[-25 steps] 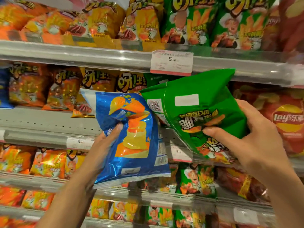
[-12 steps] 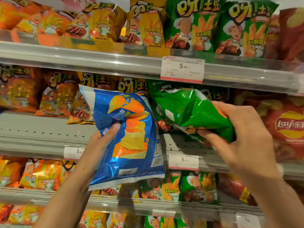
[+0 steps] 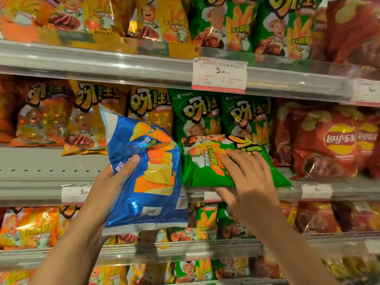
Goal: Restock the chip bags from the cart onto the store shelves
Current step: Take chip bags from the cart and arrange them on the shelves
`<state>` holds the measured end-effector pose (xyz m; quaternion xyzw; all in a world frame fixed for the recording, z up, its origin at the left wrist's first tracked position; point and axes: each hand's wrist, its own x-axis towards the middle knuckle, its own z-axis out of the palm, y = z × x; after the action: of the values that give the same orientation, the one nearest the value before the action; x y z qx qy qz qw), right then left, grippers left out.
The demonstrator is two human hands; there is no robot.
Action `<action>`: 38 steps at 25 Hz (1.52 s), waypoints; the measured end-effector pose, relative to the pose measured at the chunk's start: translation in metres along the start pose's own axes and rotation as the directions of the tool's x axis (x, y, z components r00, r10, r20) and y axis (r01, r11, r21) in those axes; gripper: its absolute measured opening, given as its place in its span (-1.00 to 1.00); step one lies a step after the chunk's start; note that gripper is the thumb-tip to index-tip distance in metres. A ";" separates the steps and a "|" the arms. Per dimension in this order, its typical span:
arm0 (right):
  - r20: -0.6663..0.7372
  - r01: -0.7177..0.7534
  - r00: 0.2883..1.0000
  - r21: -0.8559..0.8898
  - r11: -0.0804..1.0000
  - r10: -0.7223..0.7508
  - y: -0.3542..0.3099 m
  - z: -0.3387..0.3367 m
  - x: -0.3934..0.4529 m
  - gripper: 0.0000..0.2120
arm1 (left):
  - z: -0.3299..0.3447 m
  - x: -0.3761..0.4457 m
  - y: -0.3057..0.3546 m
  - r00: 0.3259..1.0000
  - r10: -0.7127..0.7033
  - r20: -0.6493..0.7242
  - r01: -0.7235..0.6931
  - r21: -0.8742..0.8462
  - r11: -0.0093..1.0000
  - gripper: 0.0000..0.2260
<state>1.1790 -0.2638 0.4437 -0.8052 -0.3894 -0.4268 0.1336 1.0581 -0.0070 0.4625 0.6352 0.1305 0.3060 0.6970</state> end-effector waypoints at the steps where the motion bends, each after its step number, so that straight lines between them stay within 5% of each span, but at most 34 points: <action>1: -0.008 0.001 1.000 0.000 1.000 -0.001 -0.001 0.001 0.003 -0.29 | 0.001 0.001 0.001 1.000 0.001 0.004 -0.001 0.005 1.000 -0.91; 8: 0.108 -0.016 0.994 0.052 0.999 0.010 -0.008 -0.008 0.007 -0.39 | 0.006 -0.005 0.010 1.000 -0.025 0.004 0.025 -0.027 0.999 -0.90; 14: 0.273 -0.078 0.962 0.368 0.926 -0.027 0.043 -0.042 0.067 -0.54 | 0.005 -0.019 0.004 0.997 -0.062 -0.051 0.058 -0.077 0.995 -0.88; 16: 0.510 -0.240 0.860 0.409 0.881 -0.002 0.065 -0.045 0.110 -0.52 | 0.008 -0.023 0.002 0.996 -0.060 -0.070 0.056 -0.060 0.997 -0.89; 18: 0.754 -0.312 0.656 0.295 0.903 -0.020 0.078 -0.036 0.138 -0.37 | 0.011 -0.026 0.002 0.995 -0.058 -0.078 0.054 -0.054 0.997 -0.85; 20: 0.859 -0.289 0.509 0.235 0.928 -0.059 0.085 -0.022 0.146 -0.20 | 0.010 -0.029 0.002 0.994 -0.057 -0.097 0.052 -0.049 0.997 -0.82; 23: 0.891 -0.374 0.439 0.296 0.879 -0.113 0.088 -0.019 0.145 -0.02 | 0.008 -0.032 -0.002 0.988 -0.077 -0.137 0.070 -0.056 0.996 -0.81; 25: 0.884 -0.412 0.455 0.319 0.853 -0.111 0.089 -0.024 0.144 -0.10 | 0.008 -0.033 -0.002 0.986 -0.070 -0.153 0.063 -0.052 0.997 -0.84; 30: 0.704 -0.508 0.703 0.394 0.766 0.105 0.093 -0.034 0.139 -0.19 | 0.009 -0.028 0.003 0.979 -0.032 -0.199 0.016 -0.080 0.997 -0.91; 34: 0.664 -0.551 0.731 0.437 0.711 0.159 0.095 -0.044 0.136 -0.20 | 0.012 -0.026 0.005 0.983 -0.026 -0.184 0.015 -0.066 0.998 -0.84; 38: 0.572 -0.486 0.779 0.290 0.824 0.258 0.098 -0.059 0.146 -0.20 | 0.019 -0.027 0.003 0.987 -0.027 -0.157 0.019 -0.052 0.998 -0.80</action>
<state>1.2660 -0.2855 0.6060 -0.9017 -0.3220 -0.0679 0.2806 1.0472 -0.0383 0.4628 0.5898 0.1846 0.3505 0.7037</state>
